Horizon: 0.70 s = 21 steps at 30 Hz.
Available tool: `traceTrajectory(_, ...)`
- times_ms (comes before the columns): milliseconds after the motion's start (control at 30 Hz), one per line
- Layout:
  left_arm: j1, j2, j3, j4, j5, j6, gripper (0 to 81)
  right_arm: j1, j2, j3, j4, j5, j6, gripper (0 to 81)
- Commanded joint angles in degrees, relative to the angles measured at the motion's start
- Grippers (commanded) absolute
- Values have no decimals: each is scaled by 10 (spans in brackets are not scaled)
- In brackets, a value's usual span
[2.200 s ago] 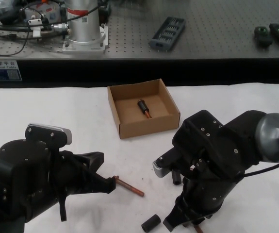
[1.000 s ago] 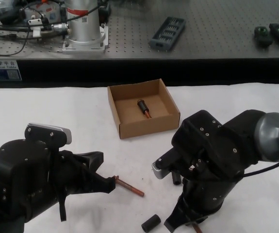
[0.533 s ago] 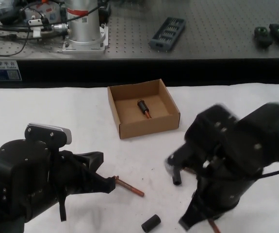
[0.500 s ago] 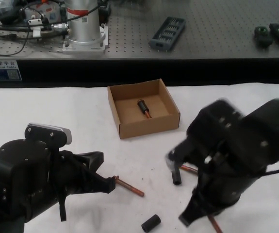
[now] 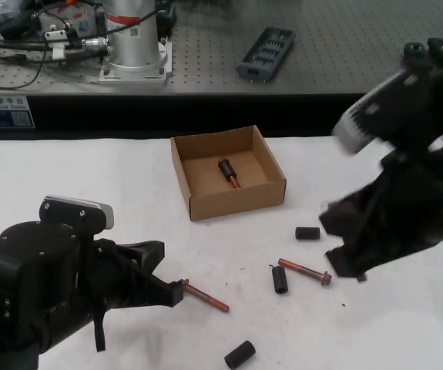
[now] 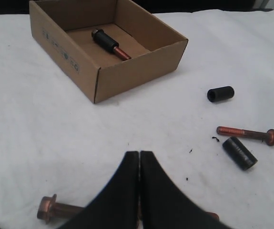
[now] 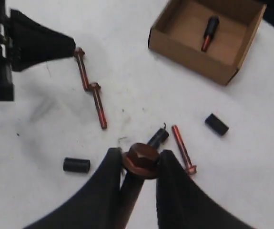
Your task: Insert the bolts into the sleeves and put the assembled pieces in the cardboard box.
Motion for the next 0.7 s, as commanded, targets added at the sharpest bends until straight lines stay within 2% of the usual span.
traceTrajectory(0,-2,-6,-6,-8,3,4,7,-2,-10,-1,-17,-11,-2,56)
traceTrajectory(133,-2,-6,-6,-8,3,4,7,-2,-44,6,-32,-35,-28,56)
traceTrajectory(233,-2,-6,-6,-8,3,4,7,-2,-85,53,-86,-48,-29,56)
traceTrajectory(400,-2,-6,-6,-8,3,4,7,-2,-184,179,-224,-52,-59,56)
traceTrajectory(500,-2,-6,-6,-8,3,4,7,-2,-242,249,-329,-100,-100,56)
traceTrajectory(600,-2,-6,-6,-12,3,4,7,-2,-281,295,-424,-120,-100,56)
traceTrajectory(667,-2,-6,-6,-12,3,4,7,-2,-293,315,-439,-120,-100,56)
